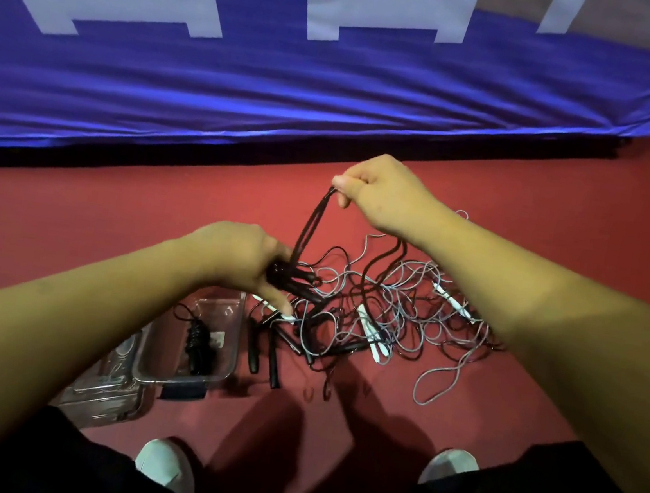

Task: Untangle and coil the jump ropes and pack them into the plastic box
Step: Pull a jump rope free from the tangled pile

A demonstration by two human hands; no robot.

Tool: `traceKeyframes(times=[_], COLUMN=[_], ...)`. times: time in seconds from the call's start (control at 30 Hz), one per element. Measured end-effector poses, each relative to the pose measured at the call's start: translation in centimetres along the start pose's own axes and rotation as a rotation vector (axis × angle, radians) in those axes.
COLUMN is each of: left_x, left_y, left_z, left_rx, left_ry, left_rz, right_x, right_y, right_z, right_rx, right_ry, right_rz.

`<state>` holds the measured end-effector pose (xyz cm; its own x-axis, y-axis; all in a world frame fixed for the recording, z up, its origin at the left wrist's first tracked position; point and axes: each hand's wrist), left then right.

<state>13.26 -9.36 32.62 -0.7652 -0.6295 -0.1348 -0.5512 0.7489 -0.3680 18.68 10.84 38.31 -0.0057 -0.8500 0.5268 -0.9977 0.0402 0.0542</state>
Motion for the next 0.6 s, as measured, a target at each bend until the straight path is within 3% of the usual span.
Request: traceKeyframes(times=[0.1,0.23,0.4,0.53,0.6], left_x=[-0.6,0.4,-1.8,-2.6,-1.8], left_y=[0.2,-0.2,-1.7,-2.0,-1.6], left_z=[-0.1,-0.9,-2.3,-3.2,-3.4], left_rx=[-0.181,-0.263,-0.348,-0.399,-0.463], left_ry=[0.105,-0.05,-0.611,-1.02,-1.086], left_rz=[0.121,0.252,0.352,0.277,0.175], right_x=[-1.2,-3.6,-5.4,-4.9,-4.4], right_y=[0.6,1.2,1.1,0.5,-0.2], right_z=[-0.1,0.1,1.2,2.8,3.7], right_rx=[-0.056,-0.082,0.032,0.264,0.389], right_ry=[-0.017,-0.057,0.07,0.347,0.22], right_rz=[0.033,0.062,0.029,0.182,0.116])
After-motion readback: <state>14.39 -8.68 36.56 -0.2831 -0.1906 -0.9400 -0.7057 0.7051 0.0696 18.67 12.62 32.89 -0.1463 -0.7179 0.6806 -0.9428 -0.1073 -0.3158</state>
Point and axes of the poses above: each hand's wrist, its own y-axis towards the middle knuckle, its own z-axis out of the palm, x = y × z, and after that the axes turned 9 degrees about -y, right-handed
